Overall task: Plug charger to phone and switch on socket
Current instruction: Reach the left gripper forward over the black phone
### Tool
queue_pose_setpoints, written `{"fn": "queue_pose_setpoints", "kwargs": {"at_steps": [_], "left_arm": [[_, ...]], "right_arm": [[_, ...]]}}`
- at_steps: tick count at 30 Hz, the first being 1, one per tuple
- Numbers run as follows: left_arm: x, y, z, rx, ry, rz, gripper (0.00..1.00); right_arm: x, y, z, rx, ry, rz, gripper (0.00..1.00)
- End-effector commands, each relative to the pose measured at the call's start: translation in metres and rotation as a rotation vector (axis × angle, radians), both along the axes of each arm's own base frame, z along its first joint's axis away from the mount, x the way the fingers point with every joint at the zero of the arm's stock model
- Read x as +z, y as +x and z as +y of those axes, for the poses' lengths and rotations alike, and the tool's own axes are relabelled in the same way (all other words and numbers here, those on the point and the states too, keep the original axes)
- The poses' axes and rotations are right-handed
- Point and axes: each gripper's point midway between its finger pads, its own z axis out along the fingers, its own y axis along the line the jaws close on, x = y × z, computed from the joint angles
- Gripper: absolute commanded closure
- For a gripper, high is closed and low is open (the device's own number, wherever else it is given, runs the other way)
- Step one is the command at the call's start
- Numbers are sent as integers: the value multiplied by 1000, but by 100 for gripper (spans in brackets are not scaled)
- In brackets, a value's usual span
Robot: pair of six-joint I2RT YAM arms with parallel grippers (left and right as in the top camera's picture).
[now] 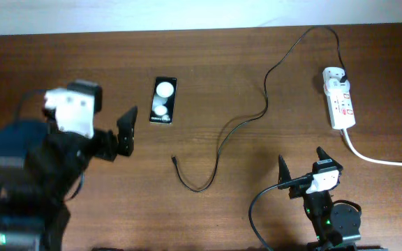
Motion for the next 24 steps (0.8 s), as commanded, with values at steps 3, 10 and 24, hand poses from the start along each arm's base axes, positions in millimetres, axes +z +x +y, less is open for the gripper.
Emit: {"fn": "queue_pose_setpoints", "kwargs": {"at_steps": [3,10,24], "left_arm": [[-45,37,-7,-27,34,247,1],[-115,72,-11,-29,52,473,1],[-138,81,-15,-47,44,542,1]], "right_arm": [[-2,-1,2,7,-7,2,1],[-2,-1,2,7,-7,2,1],[-2,-1,2,7,-7,2,1]]}}
